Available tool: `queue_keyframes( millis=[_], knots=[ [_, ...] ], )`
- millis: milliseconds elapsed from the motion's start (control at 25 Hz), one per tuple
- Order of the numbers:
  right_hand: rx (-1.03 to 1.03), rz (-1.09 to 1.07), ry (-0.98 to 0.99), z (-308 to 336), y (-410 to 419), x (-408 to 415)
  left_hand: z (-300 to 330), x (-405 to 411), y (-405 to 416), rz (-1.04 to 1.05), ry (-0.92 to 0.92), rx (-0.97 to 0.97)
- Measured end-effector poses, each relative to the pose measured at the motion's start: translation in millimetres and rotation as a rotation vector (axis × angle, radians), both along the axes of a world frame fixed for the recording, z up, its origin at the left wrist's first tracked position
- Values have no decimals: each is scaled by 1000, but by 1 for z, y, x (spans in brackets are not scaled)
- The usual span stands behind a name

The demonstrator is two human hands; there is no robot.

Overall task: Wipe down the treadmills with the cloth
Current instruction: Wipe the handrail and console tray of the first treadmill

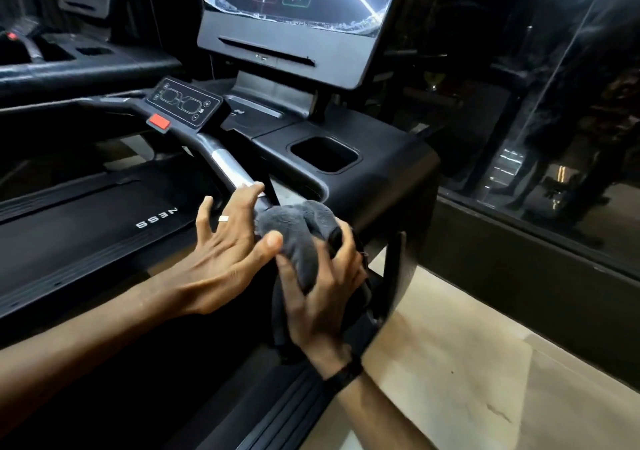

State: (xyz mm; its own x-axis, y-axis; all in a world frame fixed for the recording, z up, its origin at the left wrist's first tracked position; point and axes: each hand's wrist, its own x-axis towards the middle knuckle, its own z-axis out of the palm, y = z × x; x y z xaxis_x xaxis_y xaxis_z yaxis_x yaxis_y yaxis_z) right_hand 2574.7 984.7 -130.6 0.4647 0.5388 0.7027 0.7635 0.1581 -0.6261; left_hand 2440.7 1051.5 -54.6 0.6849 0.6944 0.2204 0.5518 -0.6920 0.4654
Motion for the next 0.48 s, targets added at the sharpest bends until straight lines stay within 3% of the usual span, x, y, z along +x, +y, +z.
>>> queue_keyframes(
  millis=[80,240,360,480],
  knots=[
    [-64,-104,-49,10,30,46,1,0,-3,-34,20,118],
    [-432,-296,92,64,105,144,4,0,-4,-53,38,203],
    [-397,-279,-80,54,94,121,4,4,-3,-65,45,292],
    [-238,-99,-263,22,38,65,6,22,5,-65,47,347]
  ],
)
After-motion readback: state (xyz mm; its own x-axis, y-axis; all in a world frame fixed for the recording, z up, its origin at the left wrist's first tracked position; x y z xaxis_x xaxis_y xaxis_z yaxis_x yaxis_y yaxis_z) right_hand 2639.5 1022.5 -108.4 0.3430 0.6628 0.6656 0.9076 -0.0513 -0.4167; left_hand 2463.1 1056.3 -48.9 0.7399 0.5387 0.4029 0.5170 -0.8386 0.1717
